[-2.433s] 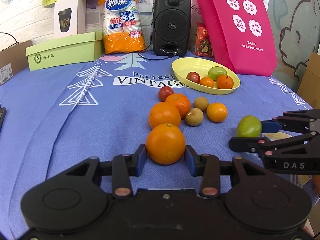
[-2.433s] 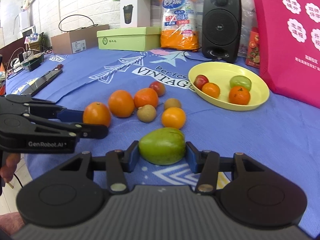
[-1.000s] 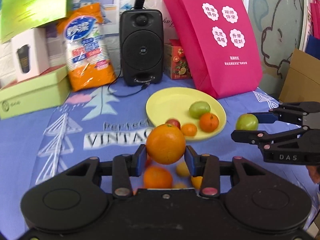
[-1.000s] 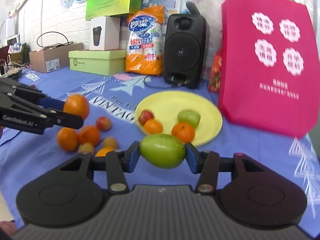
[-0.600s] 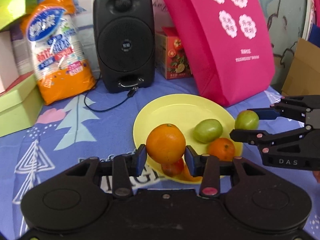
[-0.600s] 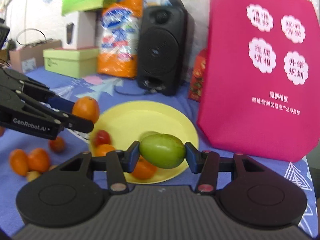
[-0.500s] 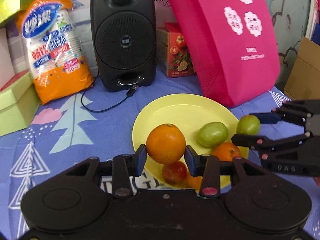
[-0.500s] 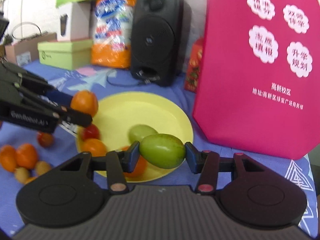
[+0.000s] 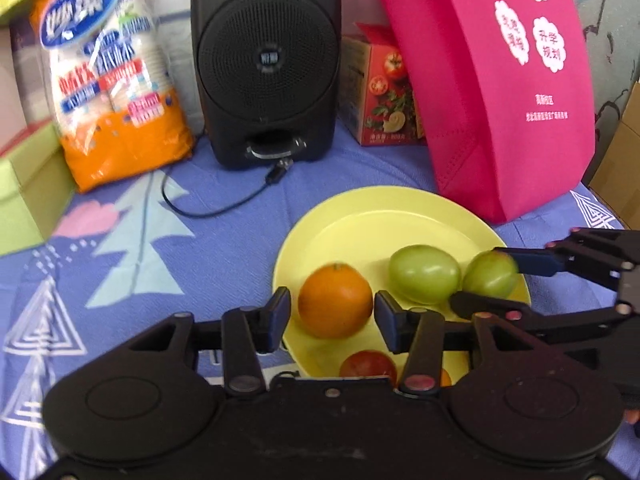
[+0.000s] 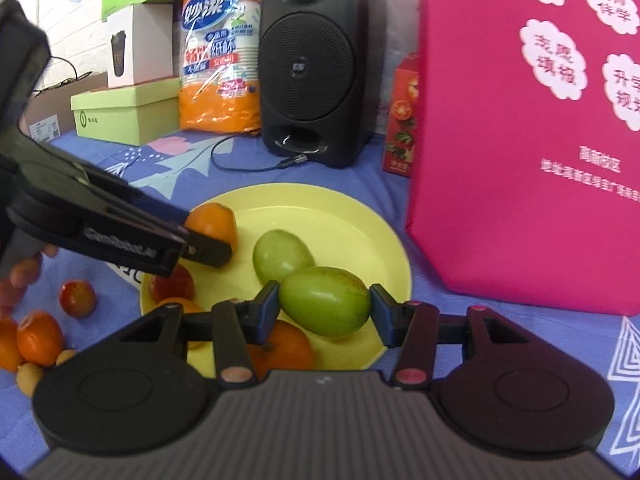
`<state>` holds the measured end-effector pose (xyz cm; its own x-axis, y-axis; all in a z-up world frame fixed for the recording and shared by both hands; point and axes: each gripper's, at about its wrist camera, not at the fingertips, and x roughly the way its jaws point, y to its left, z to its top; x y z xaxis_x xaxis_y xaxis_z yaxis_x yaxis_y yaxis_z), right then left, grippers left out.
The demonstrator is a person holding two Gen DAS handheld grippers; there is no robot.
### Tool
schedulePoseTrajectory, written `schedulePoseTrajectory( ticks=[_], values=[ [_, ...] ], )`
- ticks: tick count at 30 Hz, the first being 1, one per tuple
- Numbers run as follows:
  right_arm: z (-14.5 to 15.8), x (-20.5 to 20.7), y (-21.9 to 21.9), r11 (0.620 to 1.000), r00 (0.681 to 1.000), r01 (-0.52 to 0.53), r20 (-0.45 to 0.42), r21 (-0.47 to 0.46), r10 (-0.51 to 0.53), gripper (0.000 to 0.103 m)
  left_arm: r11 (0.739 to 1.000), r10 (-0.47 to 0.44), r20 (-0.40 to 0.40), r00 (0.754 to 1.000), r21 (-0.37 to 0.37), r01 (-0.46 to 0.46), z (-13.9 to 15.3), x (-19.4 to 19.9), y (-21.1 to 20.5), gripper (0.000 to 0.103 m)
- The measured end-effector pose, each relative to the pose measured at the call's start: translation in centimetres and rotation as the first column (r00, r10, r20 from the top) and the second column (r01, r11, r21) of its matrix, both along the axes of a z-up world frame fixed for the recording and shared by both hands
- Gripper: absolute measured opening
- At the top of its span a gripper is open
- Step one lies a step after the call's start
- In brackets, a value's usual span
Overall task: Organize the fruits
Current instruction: 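Lower both held fruits onto the yellow plate and open both tools, then withdraw both open tools from the plate toward the loose fruits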
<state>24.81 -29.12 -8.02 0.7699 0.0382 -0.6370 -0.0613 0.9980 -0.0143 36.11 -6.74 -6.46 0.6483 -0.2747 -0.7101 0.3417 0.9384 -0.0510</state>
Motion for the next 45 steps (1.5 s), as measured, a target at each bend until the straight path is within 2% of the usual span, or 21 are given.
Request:
schedulePoseTrajectory(
  ticks=[1,2,4,8,10,14,19,27,29,33,37,42,45],
  values=[
    [0.0,0.1,0.0,1.000,1.000,0.010,0.001,0.001,-0.010,0.050,1.000,0.003,0.018,1.000,0.012,-0.004,0.4,-0.4,0.1,0.063],
    [0.0,0.0,0.0,1.000,1.000,0.026,0.001,-0.002,-0.026,0.057,1.000,0.006,0.041,0.999,0.022,-0.007,0.9,-0.9,0.2,0.065],
    [0.4,-0.7,-0.1,0.999,0.999,0.045,0.028,-0.008,-0.045,0.063,1.000,0.001,0.068,0.998,0.026,-0.002,1.7,-1.8,0.6,0.065],
    [1.7,-3.1,-0.1,0.997,0.996,0.064,0.068,-0.035,-0.061,0.063,0.999,0.025,0.091,0.996,-0.024,-0.023,3.1,-3.9,2.4,0.065],
    [2.3,-4.5,-0.1,0.997,0.995,0.068,0.079,-0.020,-0.067,0.063,0.997,0.045,0.092,0.995,-0.060,-0.040,3.7,-5.3,3.5,0.072],
    [2.9,-7.4,0.6,0.997,0.992,0.069,0.099,0.025,-0.071,0.064,0.994,0.083,0.119,0.989,-0.087,-0.073,4.1,-8.6,5.3,0.073],
    [2.7,-10.6,2.4,0.996,0.993,0.054,0.104,0.075,-0.062,0.064,0.985,0.139,0.161,0.977,-0.128,-0.118,4.3,-14.1,7.5,0.075],
    [1.5,-13.8,6.2,0.992,0.998,-0.001,0.066,0.124,-0.008,0.064,0.955,0.265,0.173,0.949,-0.185,-0.233,3.1,-22.6,10.9,0.075],
    [1.0,-14.5,7.2,0.993,0.998,-0.021,0.054,0.117,0.014,0.064,0.950,0.289,0.188,0.939,-0.179,-0.257,2.7,-24.4,11.4,0.075],
    [0.1,-15.7,9.2,0.995,0.998,-0.063,0.026,0.078,0.061,0.064,0.957,0.283,0.206,0.937,-0.122,-0.262,1.7,-26.6,11.6,0.075],
    [-0.3,-16.3,10.9,0.993,0.995,-0.104,0.015,0.061,0.103,0.064,0.969,0.248,0.196,0.949,-0.063,-0.240,0.1,-27.4,10.5,0.075],
    [-0.4,-16.6,13.0,0.990,0.991,-0.137,0.001,-0.028,0.137,0.064,0.976,0.217,0.156,0.964,-0.050,-0.212,-1.7,-27.1,9.2,0.075],
    [-0.5,-16.7,13.2,0.990,0.991,-0.136,0.001,-0.044,0.137,0.064,0.978,0.208,0.141,0.968,-0.056,-0.201,-2.5,-26.5,8.9,0.075]
  ],
)
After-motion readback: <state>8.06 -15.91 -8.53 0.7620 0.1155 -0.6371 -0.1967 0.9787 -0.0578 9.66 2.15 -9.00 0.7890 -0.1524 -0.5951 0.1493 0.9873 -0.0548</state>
